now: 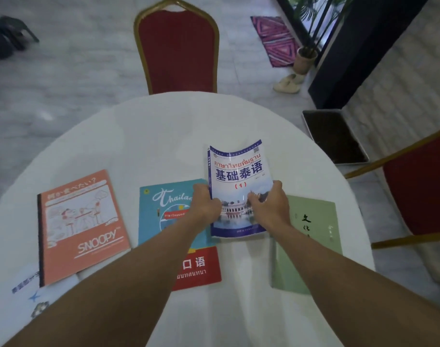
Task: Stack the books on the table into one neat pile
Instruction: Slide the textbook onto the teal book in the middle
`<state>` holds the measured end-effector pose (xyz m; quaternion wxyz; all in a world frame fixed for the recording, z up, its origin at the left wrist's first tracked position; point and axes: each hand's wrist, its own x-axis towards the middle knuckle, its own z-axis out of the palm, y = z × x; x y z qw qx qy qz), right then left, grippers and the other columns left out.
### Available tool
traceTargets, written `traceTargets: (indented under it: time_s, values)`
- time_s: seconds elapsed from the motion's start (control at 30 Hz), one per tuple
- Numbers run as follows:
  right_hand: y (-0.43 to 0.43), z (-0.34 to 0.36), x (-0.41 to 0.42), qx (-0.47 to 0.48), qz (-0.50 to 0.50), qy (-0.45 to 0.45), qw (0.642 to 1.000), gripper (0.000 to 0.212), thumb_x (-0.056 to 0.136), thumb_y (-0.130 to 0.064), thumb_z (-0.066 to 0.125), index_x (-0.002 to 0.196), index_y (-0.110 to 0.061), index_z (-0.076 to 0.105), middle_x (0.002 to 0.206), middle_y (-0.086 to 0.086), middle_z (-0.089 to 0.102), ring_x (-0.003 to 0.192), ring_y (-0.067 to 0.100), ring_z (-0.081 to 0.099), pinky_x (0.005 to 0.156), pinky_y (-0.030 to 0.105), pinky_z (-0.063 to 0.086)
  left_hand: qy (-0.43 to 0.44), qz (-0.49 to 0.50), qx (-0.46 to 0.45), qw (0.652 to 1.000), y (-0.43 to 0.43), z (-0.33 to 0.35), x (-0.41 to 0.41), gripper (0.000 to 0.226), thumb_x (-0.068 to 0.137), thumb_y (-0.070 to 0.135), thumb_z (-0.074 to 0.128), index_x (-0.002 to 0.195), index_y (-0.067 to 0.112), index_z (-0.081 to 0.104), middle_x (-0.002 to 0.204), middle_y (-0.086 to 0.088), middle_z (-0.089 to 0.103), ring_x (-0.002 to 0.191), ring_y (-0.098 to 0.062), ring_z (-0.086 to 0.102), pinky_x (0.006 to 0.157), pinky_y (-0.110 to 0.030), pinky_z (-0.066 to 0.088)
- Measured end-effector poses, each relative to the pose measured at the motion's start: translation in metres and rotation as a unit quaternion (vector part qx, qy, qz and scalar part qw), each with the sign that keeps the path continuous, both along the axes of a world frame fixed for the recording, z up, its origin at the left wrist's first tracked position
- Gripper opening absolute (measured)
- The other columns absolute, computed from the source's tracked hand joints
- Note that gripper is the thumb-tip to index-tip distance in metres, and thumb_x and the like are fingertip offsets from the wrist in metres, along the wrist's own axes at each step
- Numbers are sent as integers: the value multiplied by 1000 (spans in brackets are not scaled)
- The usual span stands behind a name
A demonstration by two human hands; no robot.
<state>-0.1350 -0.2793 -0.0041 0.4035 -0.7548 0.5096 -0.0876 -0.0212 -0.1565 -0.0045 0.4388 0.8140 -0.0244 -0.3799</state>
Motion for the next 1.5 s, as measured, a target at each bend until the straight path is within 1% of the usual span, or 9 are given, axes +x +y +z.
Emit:
traceTargets:
  time_s: [0.13, 0.23, 0.43, 0.7, 0.9, 1.03, 1.2, 1.37, 1.5]
  values:
    - [39, 1, 8, 39, 58, 7, 998, 44, 90, -35, 76, 115, -18, 44, 100, -1, 66, 83, 19, 68, 67, 36, 58, -84, -31, 39, 995, 54, -3, 3, 46, 89, 4, 50, 131, 17, 37, 132, -9, 49, 120, -31, 55, 94, -49, 55]
    - [66, -6, 11, 79, 88, 25, 993, 45, 91, -37, 76, 114, -18, 41, 93, -7, 60, 77, 11, 65, 59, 28, 55, -112, -37, 98, 988, 90, -11, 1, 46, 91, 7, 50, 135, 14, 39, 134, -11, 43, 119, -29, 51, 97, -48, 53]
    - [115, -36, 1, 100, 163, 108, 976, 74, 68, -66, 78, 117, -16, 55, 118, 1, 61, 100, 19, 67, 83, 36, 59, -136, -63, 234, 960, 149, -28, -8, 48, 92, 23, 60, 131, 11, 36, 128, -15, 44, 109, -24, 49, 92, -37, 53]
    - [122, -33, 15, 63, 209, 94, 971, 63, 89, -35, 77, 141, -18, 46, 137, 6, 44, 127, 25, 51, 105, 42, 53, -191, -82, 275, 939, 160, -33, -7, 66, 90, 28, 64, 141, 4, 29, 134, -18, 36, 120, -27, 41, 100, -36, 47]
    - [125, -40, 28, 36, 185, 106, 976, 36, 101, -29, 59, 132, -13, 53, 139, 9, 42, 119, 26, 57, 101, 41, 55, -190, -34, 235, 953, 164, -34, 4, 38, 94, 21, 58, 125, 5, 44, 130, -17, 41, 118, -28, 45, 99, -38, 46]
    - [127, -45, 31, 15, 146, 112, 983, 34, 103, -35, 53, 128, -12, 59, 132, 12, 45, 106, 29, 64, 94, 45, 59, -212, -2, 200, 957, 166, -36, 9, 25, 95, 11, 54, 120, 5, 51, 126, -14, 47, 109, -23, 52, 92, -32, 46]
    - [124, -49, 27, 11, 132, 96, 987, 35, 100, -37, 61, 125, -13, 65, 124, 12, 56, 98, 24, 64, 86, 36, 57, -230, -10, 184, 956, 170, -40, 10, 19, 97, 12, 48, 116, 7, 52, 125, -12, 47, 97, -16, 45, 85, -26, 42]
    - [121, -47, 24, 14, 125, 76, 989, 29, 92, -41, 70, 112, -21, 76, 117, 9, 72, 93, 23, 71, 83, 41, 63, -226, -15, 181, 957, 170, -36, 13, 26, 98, 17, 49, 122, 6, 53, 130, -13, 48, 113, -25, 54, 95, -32, 47]
    - [122, -43, 19, 26, 129, 67, 989, 33, 95, -43, 67, 119, -20, 75, 116, 8, 75, 88, 20, 71, 77, 36, 62, -237, -11, 174, 956, 170, -39, 13, 21, 99, 17, 48, 118, 9, 52, 126, -12, 50, 100, -17, 50, 88, -28, 48]
